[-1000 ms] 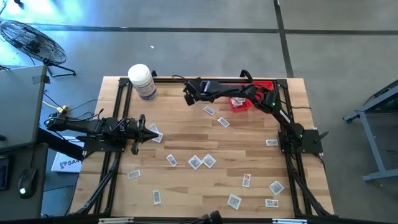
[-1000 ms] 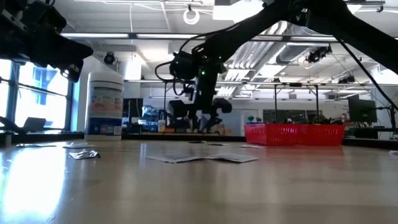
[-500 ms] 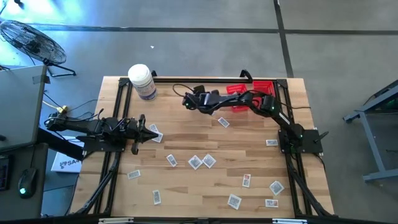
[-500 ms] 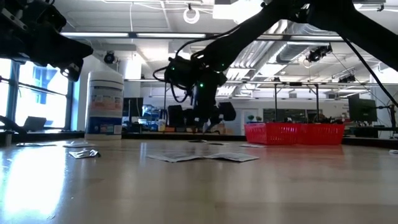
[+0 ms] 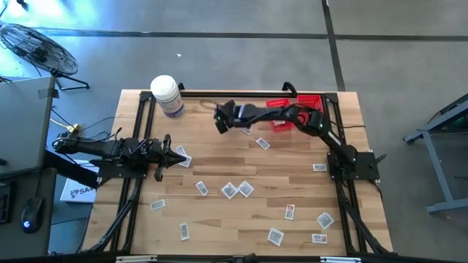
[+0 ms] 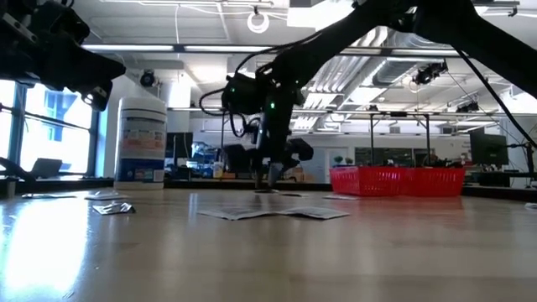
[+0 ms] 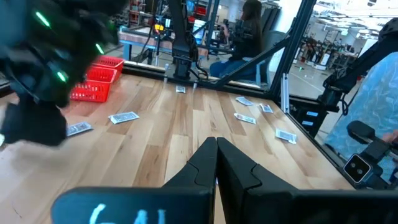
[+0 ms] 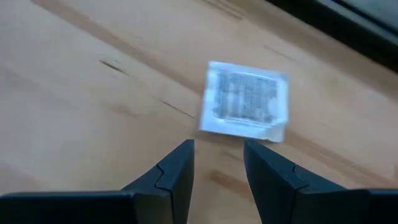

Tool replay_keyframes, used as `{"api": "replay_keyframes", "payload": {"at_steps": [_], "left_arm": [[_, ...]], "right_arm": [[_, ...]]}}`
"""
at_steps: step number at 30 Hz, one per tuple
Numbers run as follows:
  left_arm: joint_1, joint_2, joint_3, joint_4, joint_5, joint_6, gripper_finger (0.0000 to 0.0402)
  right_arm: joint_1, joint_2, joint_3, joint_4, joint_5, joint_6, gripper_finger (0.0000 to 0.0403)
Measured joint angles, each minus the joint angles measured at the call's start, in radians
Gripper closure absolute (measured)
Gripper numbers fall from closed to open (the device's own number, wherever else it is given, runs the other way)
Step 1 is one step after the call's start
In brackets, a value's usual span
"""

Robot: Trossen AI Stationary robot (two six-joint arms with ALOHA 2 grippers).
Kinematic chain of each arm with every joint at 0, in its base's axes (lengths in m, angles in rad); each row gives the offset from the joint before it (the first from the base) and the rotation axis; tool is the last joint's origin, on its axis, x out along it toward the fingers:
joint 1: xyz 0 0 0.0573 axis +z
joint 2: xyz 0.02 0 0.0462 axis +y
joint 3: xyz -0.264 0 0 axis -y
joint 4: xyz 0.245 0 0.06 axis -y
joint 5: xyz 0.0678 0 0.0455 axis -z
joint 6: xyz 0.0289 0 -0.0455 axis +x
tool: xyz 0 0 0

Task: Pick & Place First Aid Supplies
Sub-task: Put the towelette pack into the left red bin

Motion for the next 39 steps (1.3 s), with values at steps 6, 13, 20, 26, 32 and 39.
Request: {"api": "replay_keyframes", "payload": {"at_steps": [6,13,20,26,32,39], "left_arm": [[0.000,0.000,0.000,0.000,0.000,0.000,0.0401],[0.000,0.000,0.000,0.000,0.000,0.000,0.0401],[0.000,0.000,0.000,0.000,0.000,0.000,0.0401],[0.000,0.000,0.000,0.000,0.000,0.000,0.0401],[0.000,0.000,0.000,0.000,0.000,0.000,0.0401],[0.000,0.000,0.000,0.000,0.000,0.000,0.0401]], "right_arm": [[-0.110,-0.001,0.106,-0.054,-0.267,-0.149,0.0287],[-0.221,0.000,0.115,-0.123,-0.511,-0.472,0.0377],[-0.252,0.003,0.074,-0.123,-0.593,-0.903,0.0386],[-0.252,0.003,0.062,-0.122,-0.581,-1.288,0.0400],[-0.274,0.008,0.062,-0.083,-0.667,-1.419,0.0401],[-0.317,0.009,0.063,-0.167,-0.646,-1.459,0.0402]]}}
